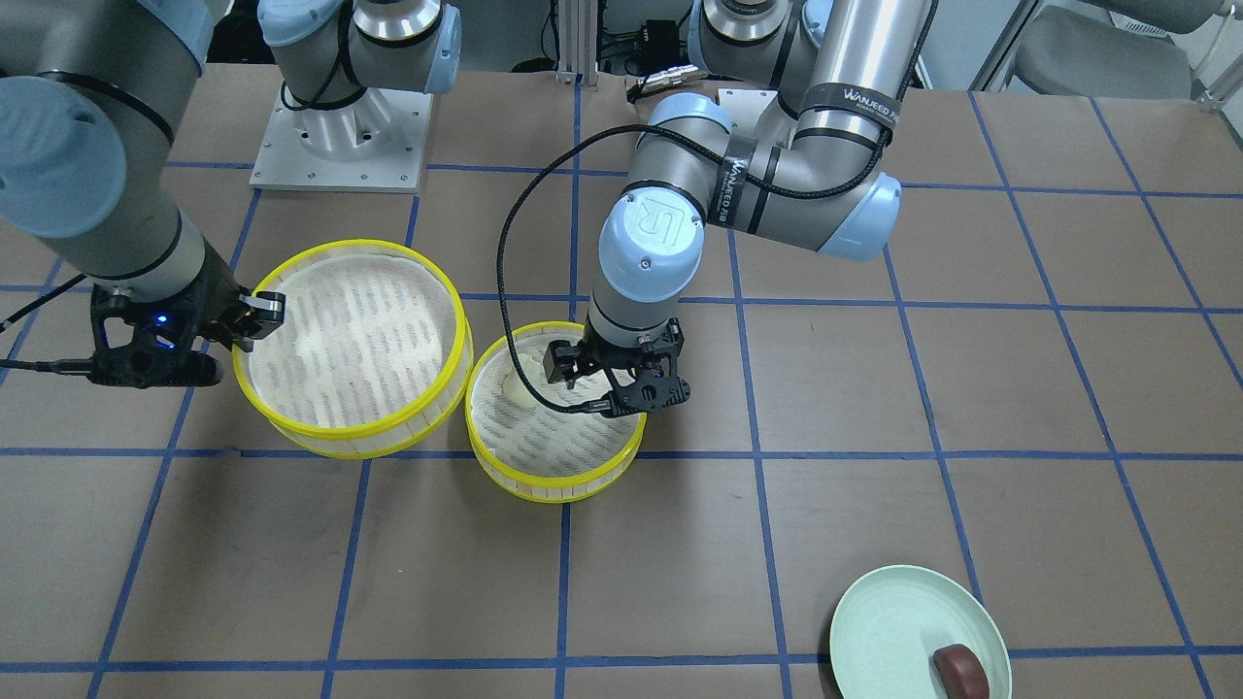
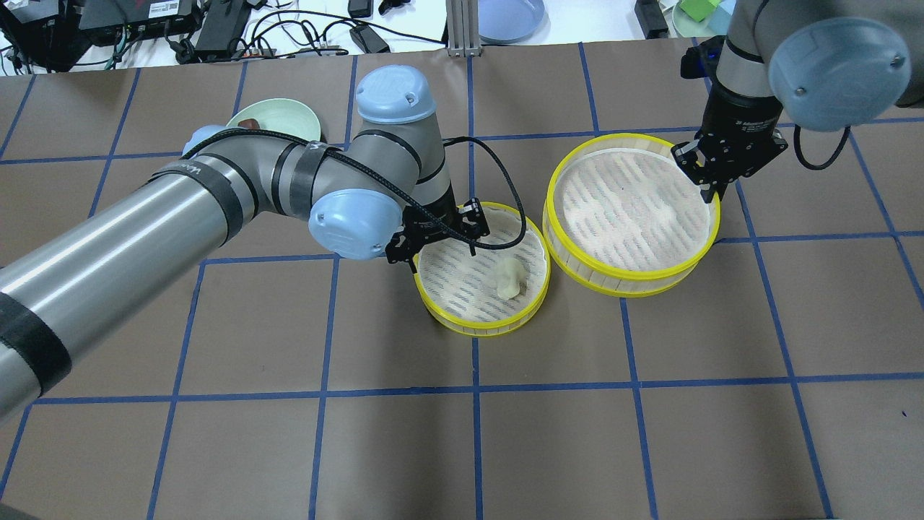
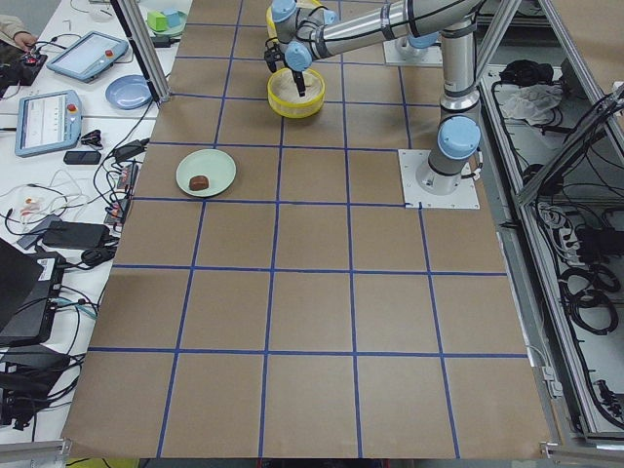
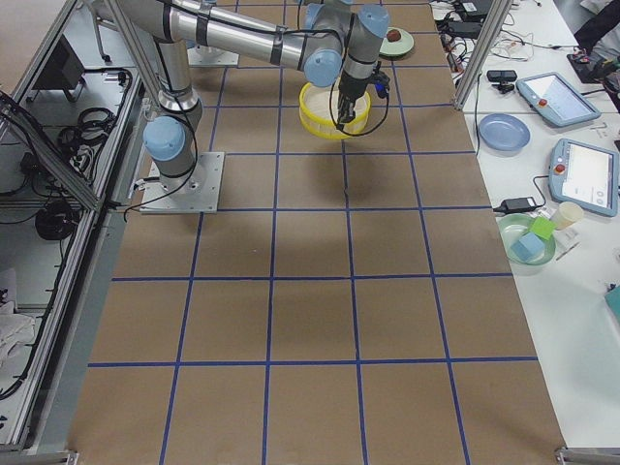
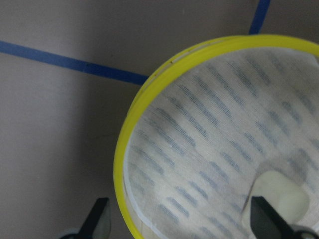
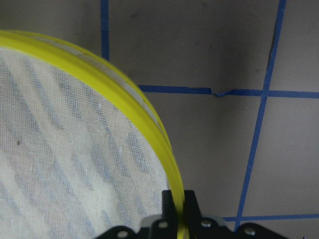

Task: Place buns in different layers of steamer
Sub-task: 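Restack top tier with right gripper while left gripper returns to plate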

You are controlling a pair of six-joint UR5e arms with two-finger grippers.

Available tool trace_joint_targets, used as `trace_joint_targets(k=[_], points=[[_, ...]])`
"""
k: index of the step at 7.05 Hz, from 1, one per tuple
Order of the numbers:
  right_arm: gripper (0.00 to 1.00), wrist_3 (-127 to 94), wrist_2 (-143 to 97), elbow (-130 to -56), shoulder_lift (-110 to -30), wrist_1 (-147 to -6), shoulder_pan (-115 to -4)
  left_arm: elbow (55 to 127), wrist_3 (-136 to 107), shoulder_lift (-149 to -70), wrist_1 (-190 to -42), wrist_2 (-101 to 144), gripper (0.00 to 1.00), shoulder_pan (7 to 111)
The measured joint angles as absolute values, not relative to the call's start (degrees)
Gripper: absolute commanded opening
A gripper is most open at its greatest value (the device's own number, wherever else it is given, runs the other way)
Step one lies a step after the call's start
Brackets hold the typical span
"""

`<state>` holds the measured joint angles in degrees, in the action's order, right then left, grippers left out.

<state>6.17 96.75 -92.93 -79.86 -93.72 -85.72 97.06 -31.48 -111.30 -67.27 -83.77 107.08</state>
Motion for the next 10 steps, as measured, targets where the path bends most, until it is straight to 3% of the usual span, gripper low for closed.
trace_joint_targets(k=[5, 10], points=[[0.0, -15.88, 96.45, -93.16, -74.78, -98.77, -99.84, 91.77, -9.29, -110.89, -65.47, -90.03, 1.0, 88.71], [0.0, -22.9, 94.28, -93.25, -70.59, -102.41, -105.24, 89.85, 1.65, -119.53, -44.11, -92.24, 1.0, 79.31]])
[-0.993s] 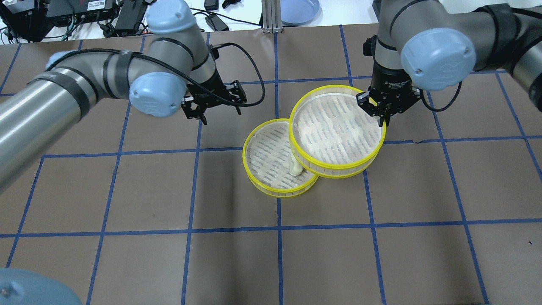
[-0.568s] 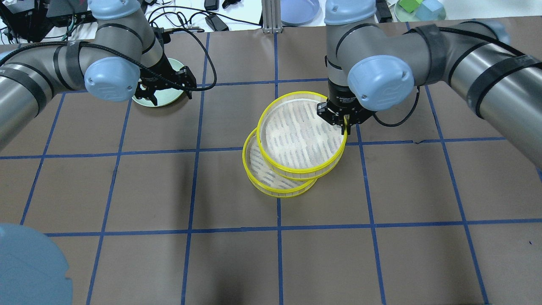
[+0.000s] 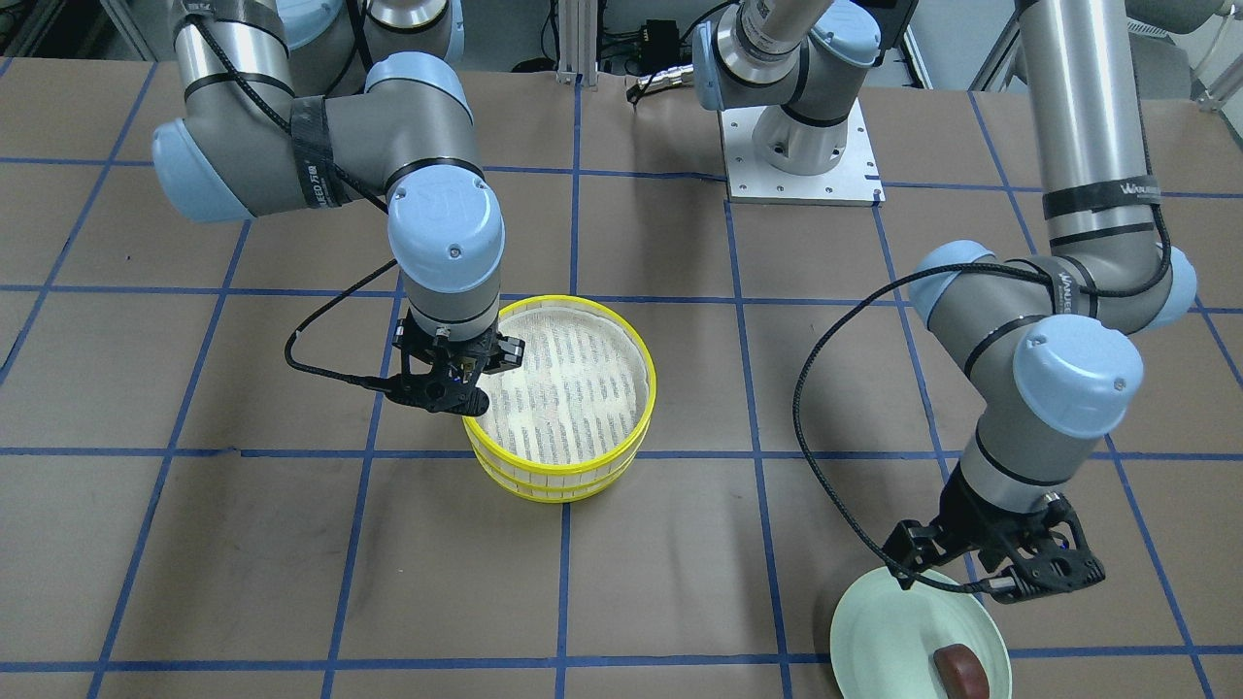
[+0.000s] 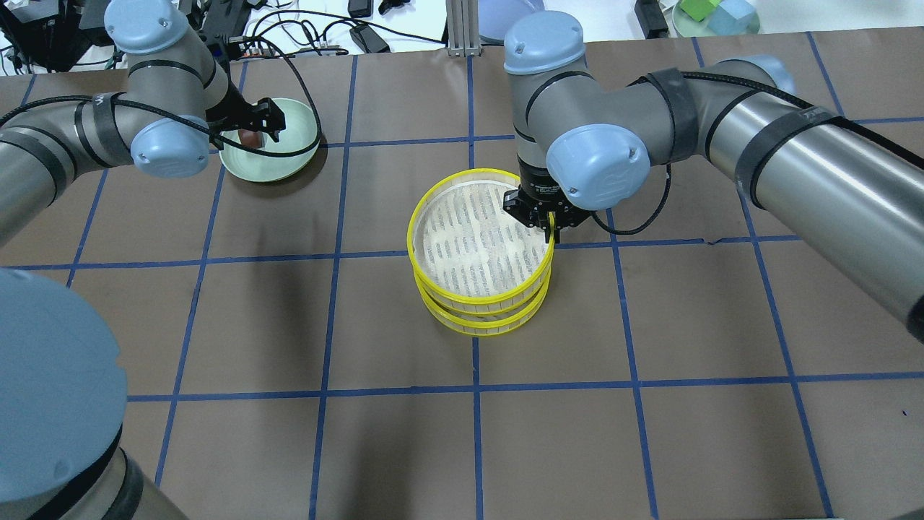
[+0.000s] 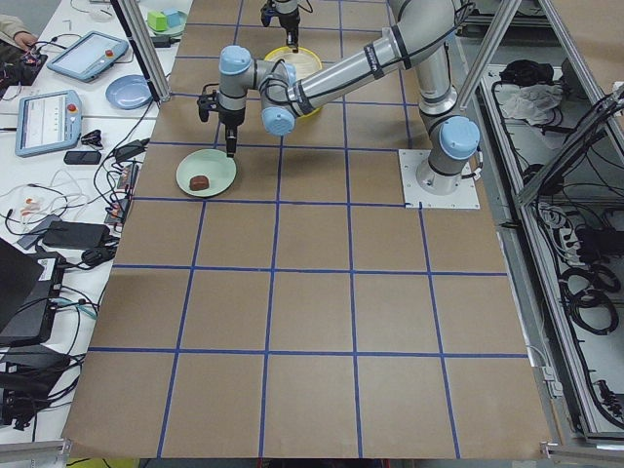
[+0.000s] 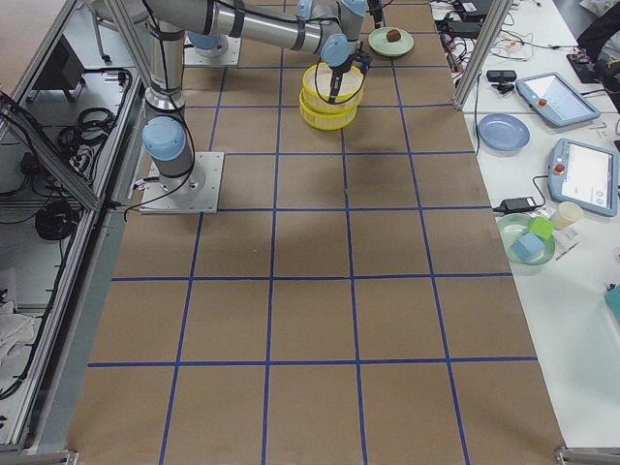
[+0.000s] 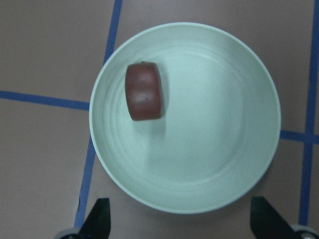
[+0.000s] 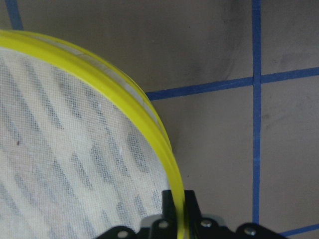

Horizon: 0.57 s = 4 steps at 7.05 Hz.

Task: Place buns in different layers of steamer
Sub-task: 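Grasp the brown bun on the plate with the left gripper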

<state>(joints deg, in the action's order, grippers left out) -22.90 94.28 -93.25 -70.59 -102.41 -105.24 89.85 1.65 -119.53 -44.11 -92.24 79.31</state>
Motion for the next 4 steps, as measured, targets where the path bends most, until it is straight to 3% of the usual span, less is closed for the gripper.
trace_joint_targets(k=[4], points=[[0.0, -22.06, 94.73, -93.95, -70.6, -102.16, -105.67, 85.54, 1.82, -127.69, -36.7, -90.86, 0.96, 77.41]])
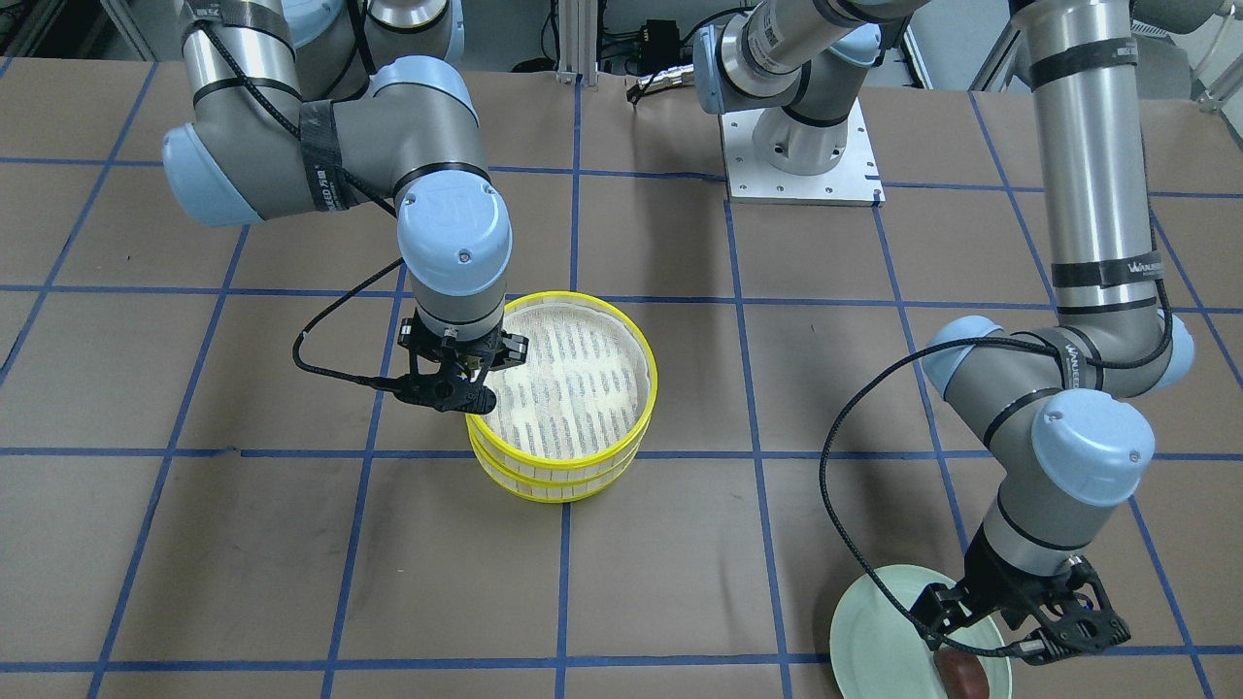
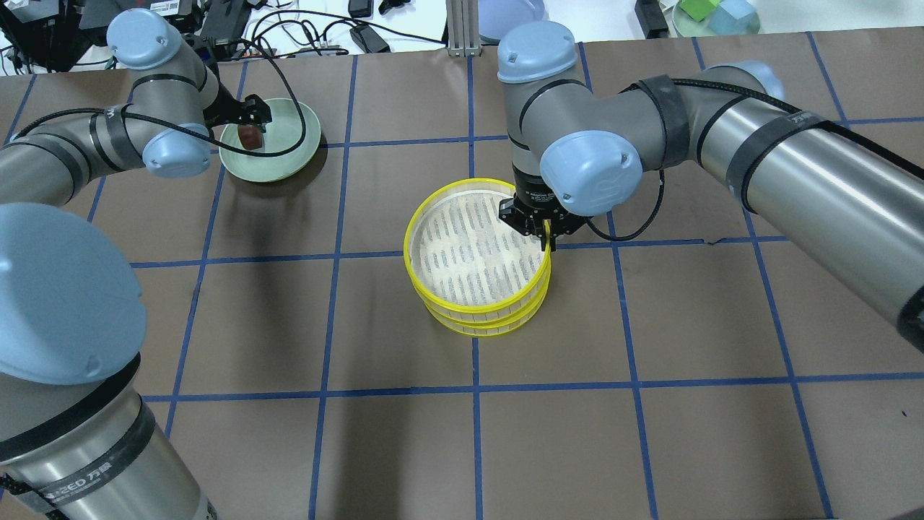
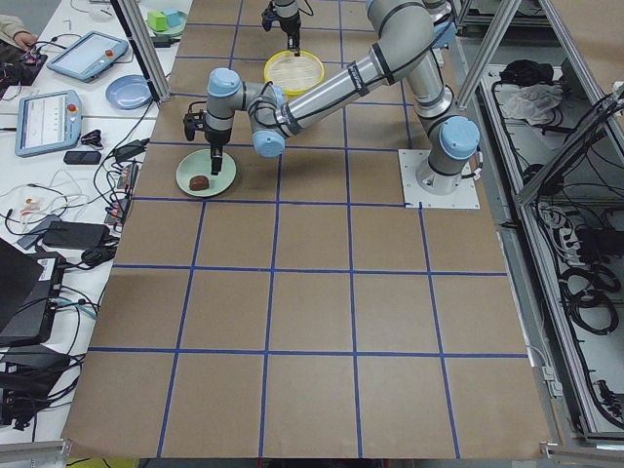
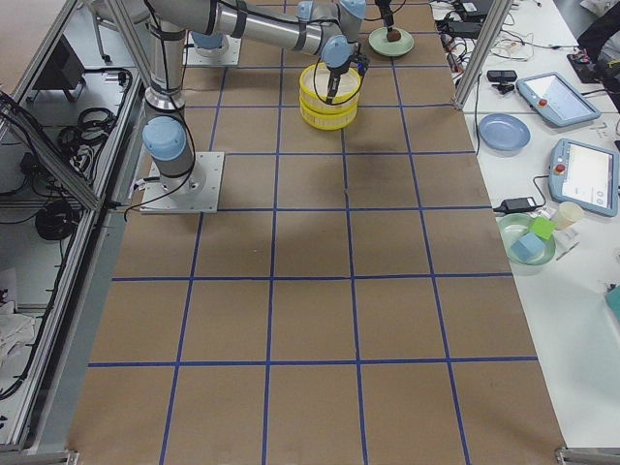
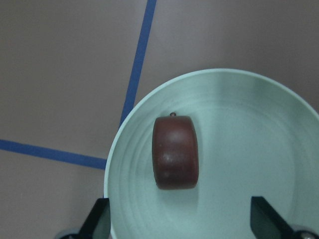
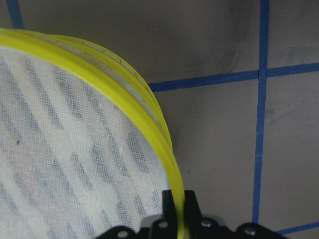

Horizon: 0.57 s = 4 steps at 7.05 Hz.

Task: Place buns in different layers of steamer
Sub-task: 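Grasp the brown bun on the plate with the left gripper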

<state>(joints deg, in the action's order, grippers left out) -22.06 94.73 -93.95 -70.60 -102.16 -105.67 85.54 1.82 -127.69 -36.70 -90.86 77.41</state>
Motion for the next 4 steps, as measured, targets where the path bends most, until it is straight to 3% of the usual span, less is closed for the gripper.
trace_joint_targets(k=[3, 4], points=[[0.0, -18.5, 96.28, -94.49, -71.12, -102.72, -105.73, 82.68, 1.79, -132.29, -35.44, -87.63, 0.87, 76.78], [0.0, -17.96, 96.18, -94.49, -71.12, -103.02, -105.72, 82.46, 1.78, -133.18, -35.35, -86.91, 0.5, 76.72]])
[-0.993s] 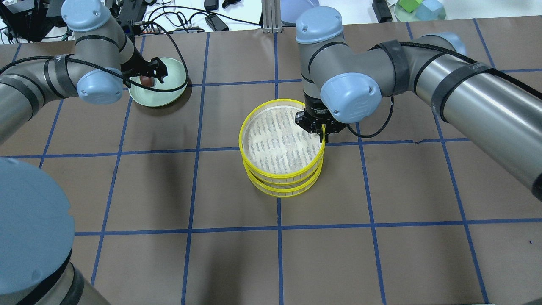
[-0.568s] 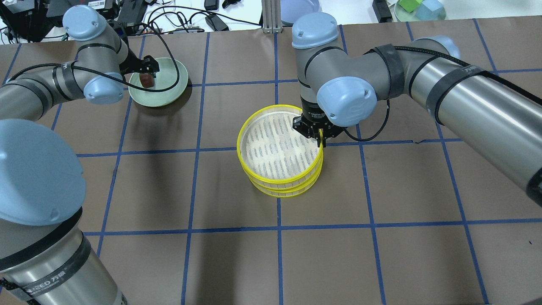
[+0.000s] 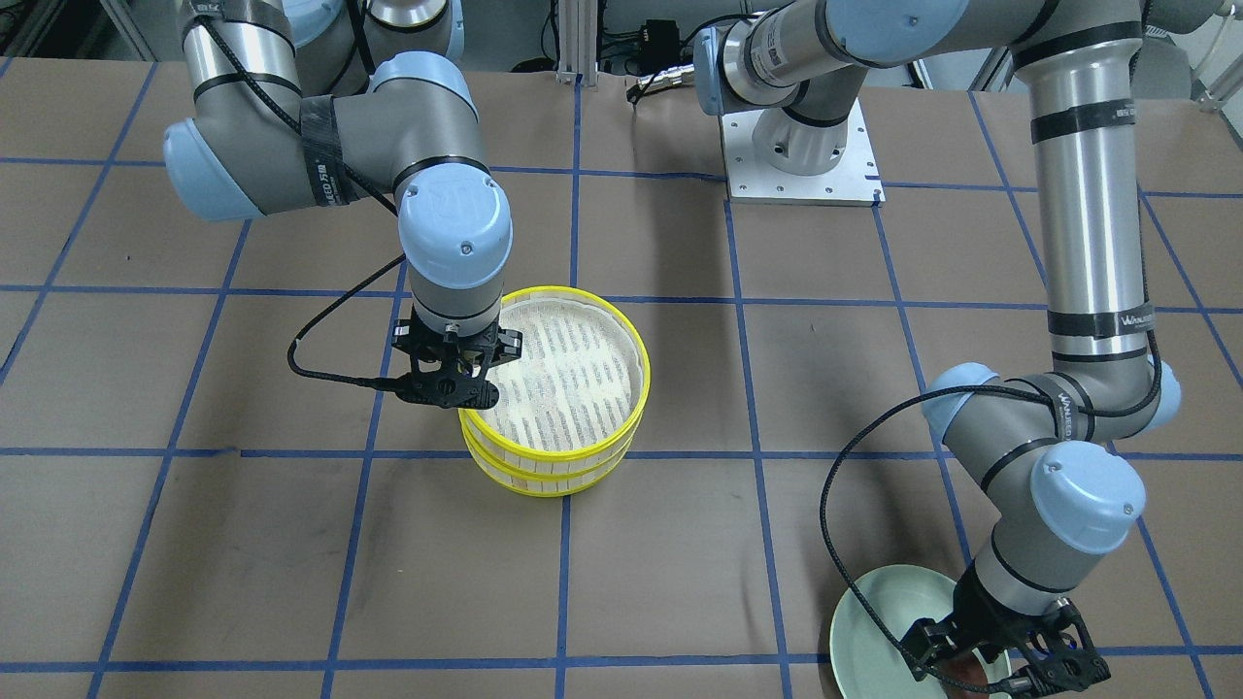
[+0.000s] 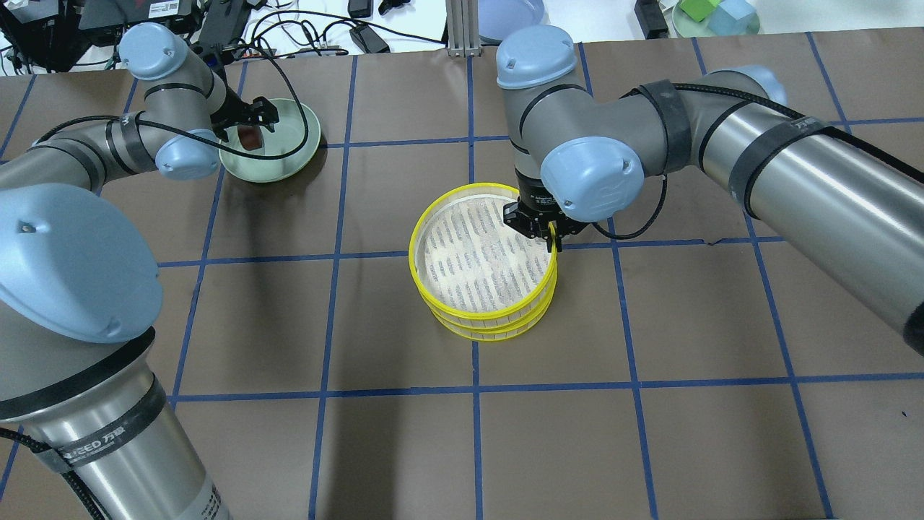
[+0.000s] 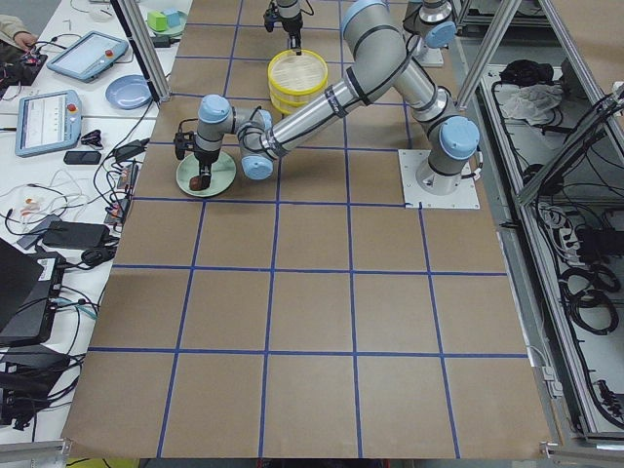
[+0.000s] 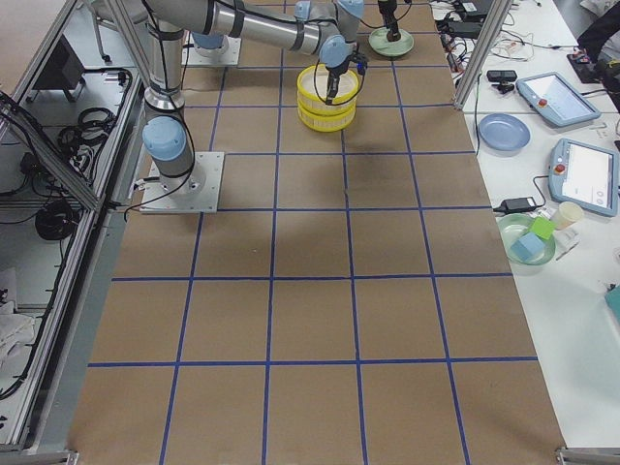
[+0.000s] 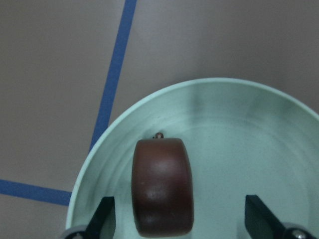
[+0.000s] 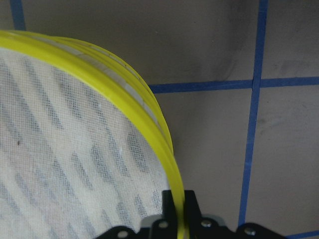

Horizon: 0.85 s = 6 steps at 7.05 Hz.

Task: Place buns in different layers of steamer
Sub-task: 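Grasp the brown bun on the plate with the left gripper, then lift the brown bun off the plate with the left gripper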

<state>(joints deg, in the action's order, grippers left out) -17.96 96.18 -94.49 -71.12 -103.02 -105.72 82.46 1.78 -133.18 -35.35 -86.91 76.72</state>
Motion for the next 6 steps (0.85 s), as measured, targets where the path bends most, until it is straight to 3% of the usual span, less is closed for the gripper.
trace_joint_targets(k=[1, 6], points=[[0.0, -17.7, 95.92, -94.32, -71.26, -103.3, -105.48, 82.4, 1.88, -133.79, -35.31, -86.71, 0.0, 76.68], [0.0, -6.97, 95.38, -94.51, -72.05, -104.6, -104.39, 82.53, 2.21, -131.88, -37.09, -86.37, 0.0, 76.55]])
